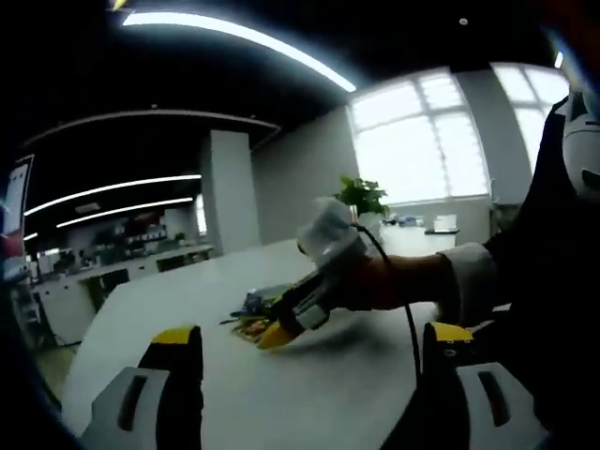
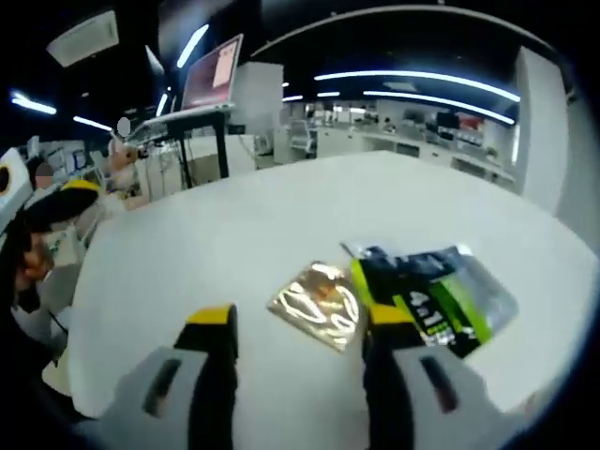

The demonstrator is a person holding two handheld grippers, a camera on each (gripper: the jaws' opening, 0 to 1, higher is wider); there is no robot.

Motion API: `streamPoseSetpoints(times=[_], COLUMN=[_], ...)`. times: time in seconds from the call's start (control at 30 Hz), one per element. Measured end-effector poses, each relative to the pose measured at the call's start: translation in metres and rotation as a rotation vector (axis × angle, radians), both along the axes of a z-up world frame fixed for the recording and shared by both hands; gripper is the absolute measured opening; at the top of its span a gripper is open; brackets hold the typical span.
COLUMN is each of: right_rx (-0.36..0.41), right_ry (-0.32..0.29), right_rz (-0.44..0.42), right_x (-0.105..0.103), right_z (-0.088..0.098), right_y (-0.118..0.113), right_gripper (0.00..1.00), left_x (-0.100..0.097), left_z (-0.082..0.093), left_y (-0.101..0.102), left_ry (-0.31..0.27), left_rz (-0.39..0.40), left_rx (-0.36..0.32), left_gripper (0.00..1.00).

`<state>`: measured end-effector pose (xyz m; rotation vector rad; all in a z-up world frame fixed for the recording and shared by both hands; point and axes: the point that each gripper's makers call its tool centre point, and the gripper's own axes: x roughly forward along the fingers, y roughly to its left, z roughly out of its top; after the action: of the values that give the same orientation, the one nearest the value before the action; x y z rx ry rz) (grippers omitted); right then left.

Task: Arrange the skincare products in the storage area until every visible bottle or jar stands upright without overlapping.

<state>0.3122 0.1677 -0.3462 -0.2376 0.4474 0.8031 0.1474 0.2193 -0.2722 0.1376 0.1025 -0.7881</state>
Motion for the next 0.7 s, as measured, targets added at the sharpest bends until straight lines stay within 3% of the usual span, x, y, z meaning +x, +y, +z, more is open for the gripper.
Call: streamPoseSetpoints(times=[0.13, 0.43, 0.7], right_rx=[0.006, -0.003, 0.013], right_ry=[-0.006, -0.039, -0.045], right_rz=[-0.018, -0.034, -0.042], right_x=[0.005, 0.013, 0.014], right_z=[0.002, 0.001, 0.000], right_y=[0.002, 0.003, 0.003], right_gripper=[0.53, 0.44, 0.43], left_x=[0.000, 0.001, 0.000], left_z=[0.002, 0.000, -0.003], left_y=[0.005, 0.010, 0.009], left_ry=[0.012, 0.017, 0.029], left_rz=[-0.003, 0.006, 0.003], left_rx=[-0.034, -0.051, -0.049], left_gripper=[0.99, 0.97, 0.97])
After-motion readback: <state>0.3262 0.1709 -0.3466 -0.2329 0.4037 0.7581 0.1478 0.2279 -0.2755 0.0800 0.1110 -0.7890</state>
